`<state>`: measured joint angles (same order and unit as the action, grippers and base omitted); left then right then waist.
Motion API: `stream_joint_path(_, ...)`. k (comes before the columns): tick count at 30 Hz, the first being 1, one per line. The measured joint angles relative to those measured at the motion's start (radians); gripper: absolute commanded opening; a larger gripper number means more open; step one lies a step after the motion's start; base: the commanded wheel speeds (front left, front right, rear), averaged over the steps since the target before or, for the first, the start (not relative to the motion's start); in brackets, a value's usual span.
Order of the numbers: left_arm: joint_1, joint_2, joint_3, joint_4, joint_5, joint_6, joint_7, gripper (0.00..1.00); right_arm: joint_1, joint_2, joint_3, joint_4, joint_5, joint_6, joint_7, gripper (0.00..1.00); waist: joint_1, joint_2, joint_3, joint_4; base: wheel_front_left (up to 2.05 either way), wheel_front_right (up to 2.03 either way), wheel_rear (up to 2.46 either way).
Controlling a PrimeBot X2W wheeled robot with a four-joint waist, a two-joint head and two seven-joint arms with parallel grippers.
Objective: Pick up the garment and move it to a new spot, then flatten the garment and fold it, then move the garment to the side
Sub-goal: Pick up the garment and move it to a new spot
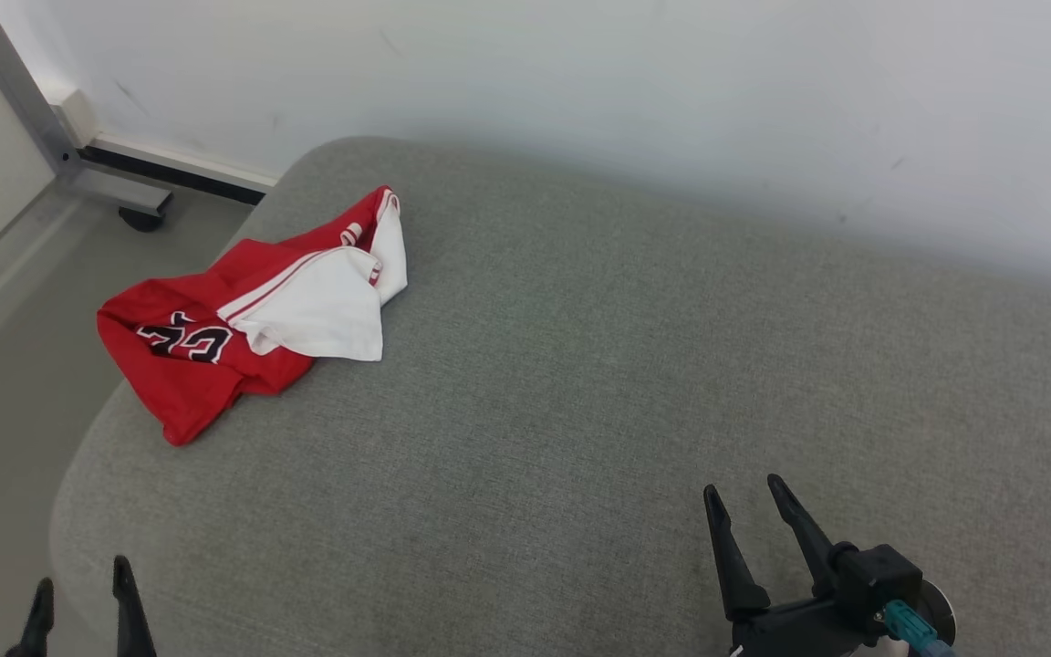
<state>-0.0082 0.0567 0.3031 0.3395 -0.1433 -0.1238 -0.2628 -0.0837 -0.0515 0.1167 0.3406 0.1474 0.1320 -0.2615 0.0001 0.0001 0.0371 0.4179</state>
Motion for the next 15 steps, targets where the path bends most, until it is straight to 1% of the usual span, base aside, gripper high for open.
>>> stream_joint_path(3, -0.062, 0.026, -0.009, 0.032, -0.007, -0.001, 0.0, 1.0, -0.017, 0.0, -0.006, -0.007, -0.021, 0.0, 0.0, 1.0, 0.0, 0.0001, 0.033, -0.014, 0.0, 0.0, 0.0)
stream_joint_path(10, -0.255, 0.119, -0.094, 0.133, -0.024, -0.007, 0.0, 1.0, -0.087, -0.002, -0.016, -0.049, -0.073, 0.0, 0.0, 1.0, 0.0001, 0.0, 0.13, -0.051, 0.0, 0.0, 0.0)
stream_joint_path(15, -0.412, 0.22, -0.154, 0.225, -0.091, -0.008, 0.0, 1.0, -0.141, -0.026, -0.01, -0.072, -0.091, 0.0, 0.0, 1.0, 0.0002, 0.0001, 0.207, -0.082, 0.0, 0.0, 0.0)
